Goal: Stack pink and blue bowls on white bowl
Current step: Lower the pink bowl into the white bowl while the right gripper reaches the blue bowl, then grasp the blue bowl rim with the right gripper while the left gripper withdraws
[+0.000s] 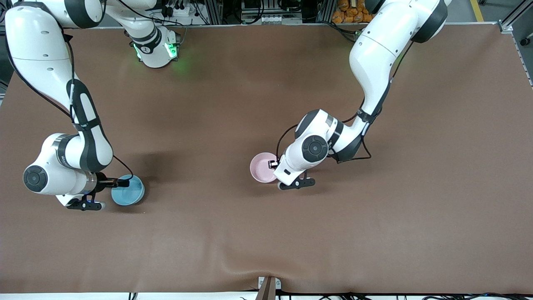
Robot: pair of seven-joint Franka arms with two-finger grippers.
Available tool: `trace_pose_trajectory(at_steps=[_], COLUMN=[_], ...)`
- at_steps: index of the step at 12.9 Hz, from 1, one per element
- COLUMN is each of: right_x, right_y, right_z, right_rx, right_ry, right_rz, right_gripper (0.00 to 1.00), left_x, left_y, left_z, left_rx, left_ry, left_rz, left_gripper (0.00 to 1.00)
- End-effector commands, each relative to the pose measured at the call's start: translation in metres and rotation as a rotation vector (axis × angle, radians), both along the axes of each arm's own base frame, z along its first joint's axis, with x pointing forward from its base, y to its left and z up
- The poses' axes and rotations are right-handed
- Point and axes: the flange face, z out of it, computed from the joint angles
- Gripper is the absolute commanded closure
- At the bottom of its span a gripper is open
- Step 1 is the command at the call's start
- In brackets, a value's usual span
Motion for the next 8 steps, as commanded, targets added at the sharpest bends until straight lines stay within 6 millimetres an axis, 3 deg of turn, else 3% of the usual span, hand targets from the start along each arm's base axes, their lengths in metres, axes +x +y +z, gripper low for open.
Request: trace_pose_trajectory(at_steps=[1, 2, 3, 8], right_x=[0.005, 0.005, 0.007, 0.014], right_y=[-0.003, -0.001, -0.001, -0.009], right_z=[-0.003, -0.003, 0.0, 0.01], right_rx=[0.016, 0.023, 0.024, 0.023], right_ry=[-0.01, -0.011, -0.016, -0.039], right_rz=[-0.018, -0.021, -0.021, -0.017], right_gripper=[0.59, 0.89, 1.0, 1.0], left_x=[0.009, 0.012, 0.019, 0.049], left_y=[0.004, 0.013, 0.032, 0.142], left_z=[0.049, 0.062, 0.085, 0.205], left_rx=[-0.019, -0.005, 0.029, 0.151], left_ry=[-0.052, -0.045, -0.04, -0.109], left_rz=[0.017, 0.02, 0.019, 0.088], left_gripper=[0.0, 0.0, 0.0, 0.0])
